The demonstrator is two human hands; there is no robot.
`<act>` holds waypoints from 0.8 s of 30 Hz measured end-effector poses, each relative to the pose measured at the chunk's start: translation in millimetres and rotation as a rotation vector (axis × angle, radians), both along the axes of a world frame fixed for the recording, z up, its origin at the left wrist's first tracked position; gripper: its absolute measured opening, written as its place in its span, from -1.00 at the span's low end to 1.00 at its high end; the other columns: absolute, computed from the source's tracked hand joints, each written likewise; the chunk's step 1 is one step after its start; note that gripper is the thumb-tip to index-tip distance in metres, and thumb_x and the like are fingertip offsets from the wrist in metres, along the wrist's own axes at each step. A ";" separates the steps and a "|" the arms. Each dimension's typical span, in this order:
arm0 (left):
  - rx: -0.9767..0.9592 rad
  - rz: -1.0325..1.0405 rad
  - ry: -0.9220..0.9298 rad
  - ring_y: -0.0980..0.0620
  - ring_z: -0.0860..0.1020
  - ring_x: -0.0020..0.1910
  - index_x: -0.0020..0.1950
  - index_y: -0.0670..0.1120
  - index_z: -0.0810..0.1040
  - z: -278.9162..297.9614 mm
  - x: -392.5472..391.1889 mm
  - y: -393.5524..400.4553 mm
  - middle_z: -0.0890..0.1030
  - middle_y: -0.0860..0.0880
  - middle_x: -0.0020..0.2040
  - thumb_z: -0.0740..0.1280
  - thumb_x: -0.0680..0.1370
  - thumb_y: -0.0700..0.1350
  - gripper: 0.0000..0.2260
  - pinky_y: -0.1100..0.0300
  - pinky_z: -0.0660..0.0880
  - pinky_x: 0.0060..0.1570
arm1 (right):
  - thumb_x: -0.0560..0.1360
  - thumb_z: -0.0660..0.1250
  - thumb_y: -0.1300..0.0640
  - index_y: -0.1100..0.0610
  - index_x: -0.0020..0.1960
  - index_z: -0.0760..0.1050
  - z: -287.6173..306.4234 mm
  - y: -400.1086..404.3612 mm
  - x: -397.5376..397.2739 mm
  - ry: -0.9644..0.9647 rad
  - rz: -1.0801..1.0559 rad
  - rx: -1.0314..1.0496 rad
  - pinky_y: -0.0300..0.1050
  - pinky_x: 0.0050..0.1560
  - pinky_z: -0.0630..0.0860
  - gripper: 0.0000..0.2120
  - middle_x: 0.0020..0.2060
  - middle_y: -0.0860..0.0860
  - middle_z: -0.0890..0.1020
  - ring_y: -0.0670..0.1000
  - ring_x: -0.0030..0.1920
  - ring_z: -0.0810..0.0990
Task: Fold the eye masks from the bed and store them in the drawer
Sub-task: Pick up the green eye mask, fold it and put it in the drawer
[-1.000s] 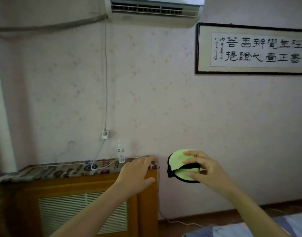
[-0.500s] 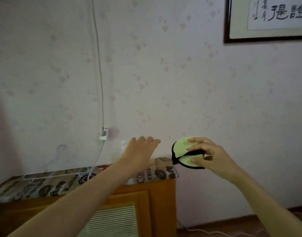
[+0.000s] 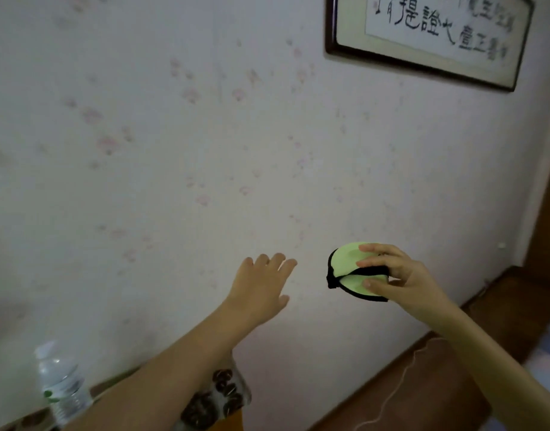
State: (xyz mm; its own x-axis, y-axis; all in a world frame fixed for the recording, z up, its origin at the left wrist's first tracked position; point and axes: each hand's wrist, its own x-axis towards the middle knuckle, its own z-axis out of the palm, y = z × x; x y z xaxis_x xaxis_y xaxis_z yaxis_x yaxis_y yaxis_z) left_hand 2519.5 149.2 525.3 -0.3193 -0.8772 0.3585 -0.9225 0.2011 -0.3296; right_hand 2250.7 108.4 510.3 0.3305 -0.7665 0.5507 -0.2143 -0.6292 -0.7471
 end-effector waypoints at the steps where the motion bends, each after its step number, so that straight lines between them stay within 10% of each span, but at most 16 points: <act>1: 0.003 -0.006 0.012 -0.10 0.36 0.30 0.50 -0.01 0.07 -2.6 -0.4 -19.2 0.22 -0.03 0.48 0.18 0.58 0.10 -0.45 0.03 0.35 0.15 | 0.40 0.45 0.35 -0.12 -0.06 0.65 -2.4 -17.7 1.8 0.005 -0.003 -0.004 -0.12 -0.10 0.60 -0.65 0.18 -0.21 0.52 -0.11 0.20 0.52; 24: 0.144 -0.584 0.374 0.01 0.42 0.23 0.50 0.07 0.08 -43.2 -107.5 -421.4 0.19 0.07 0.47 0.18 0.55 0.15 -0.44 0.11 0.42 0.01 | 0.42 0.42 0.33 0.08 0.08 0.63 0.8 -291.4 -81.6 0.121 -0.475 0.096 -0.13 0.06 0.61 -0.71 0.27 -0.10 0.48 -0.14 0.20 0.53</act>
State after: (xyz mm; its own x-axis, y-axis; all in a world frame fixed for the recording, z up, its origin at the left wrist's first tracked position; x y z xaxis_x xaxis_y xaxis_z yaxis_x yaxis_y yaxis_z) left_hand 2412.1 -272.3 482.1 -0.6301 -0.6472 0.4291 -0.6970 0.7150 0.0550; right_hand 2169.1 -182.9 511.1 -0.0099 -0.8932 0.4495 -0.5494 -0.3707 -0.7488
